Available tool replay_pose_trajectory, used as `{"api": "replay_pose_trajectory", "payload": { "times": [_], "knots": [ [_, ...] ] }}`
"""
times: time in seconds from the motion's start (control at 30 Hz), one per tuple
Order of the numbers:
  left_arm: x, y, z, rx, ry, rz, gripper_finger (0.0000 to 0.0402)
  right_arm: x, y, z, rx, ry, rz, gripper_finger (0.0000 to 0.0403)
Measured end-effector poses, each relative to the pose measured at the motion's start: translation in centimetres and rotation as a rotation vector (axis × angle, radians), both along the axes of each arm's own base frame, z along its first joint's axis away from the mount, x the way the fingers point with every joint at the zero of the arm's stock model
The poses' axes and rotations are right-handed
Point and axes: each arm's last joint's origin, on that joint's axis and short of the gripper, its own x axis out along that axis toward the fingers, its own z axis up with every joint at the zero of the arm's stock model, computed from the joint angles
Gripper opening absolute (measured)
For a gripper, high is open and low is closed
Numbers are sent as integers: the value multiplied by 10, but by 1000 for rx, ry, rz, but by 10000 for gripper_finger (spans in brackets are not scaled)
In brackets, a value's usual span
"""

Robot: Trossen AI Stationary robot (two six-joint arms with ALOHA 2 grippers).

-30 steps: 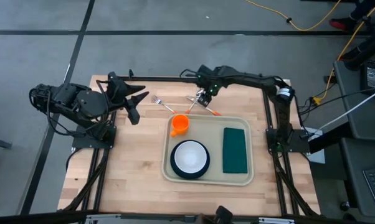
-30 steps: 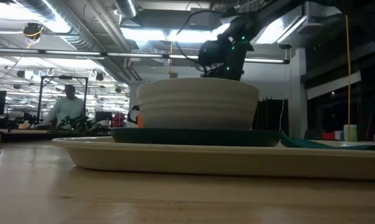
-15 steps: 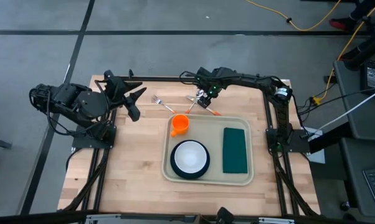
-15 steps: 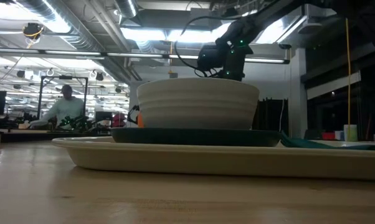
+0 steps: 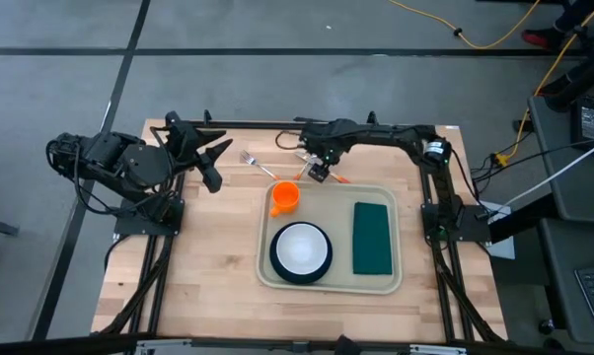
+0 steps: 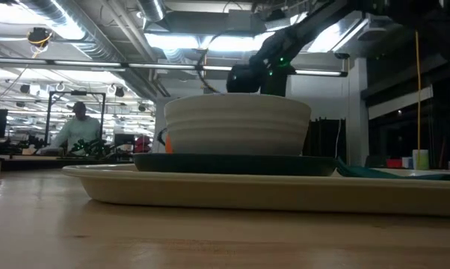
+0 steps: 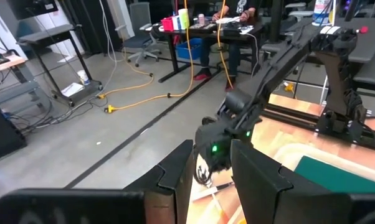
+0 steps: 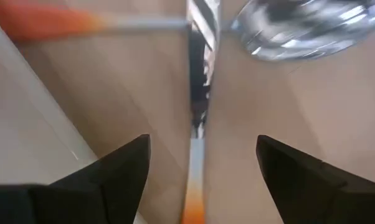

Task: Set up tray
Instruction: Put the orange knife on the green napkin

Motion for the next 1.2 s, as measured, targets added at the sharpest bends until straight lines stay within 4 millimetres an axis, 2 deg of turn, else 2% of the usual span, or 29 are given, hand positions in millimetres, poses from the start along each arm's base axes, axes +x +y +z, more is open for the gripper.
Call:
{"api": "replay_pose_trajectory", "payload": {
  "times": [0.23, 0.5, 0.7, 1.03, 1.2],
  "knots": [
    [0, 0, 0, -7, -1, -7, 102, 6, 5, -26, 25, 64, 46, 295],
    [0, 0, 0, -9, -1, -10, 102, 8, 5, -31, 30, 71, 75, 260],
    [0, 0, 0, -11, -7, -10, 102, 8, 4, -31, 40, 65, 81, 190],
    [0, 0, 1, -22, -19, -6, 102, 7, 1, -32, 44, 61, 85, 30],
    [0, 0, 1, -30, -26, -3, 102, 7, 1, -32, 44, 61, 91, 28]
  ]
}}
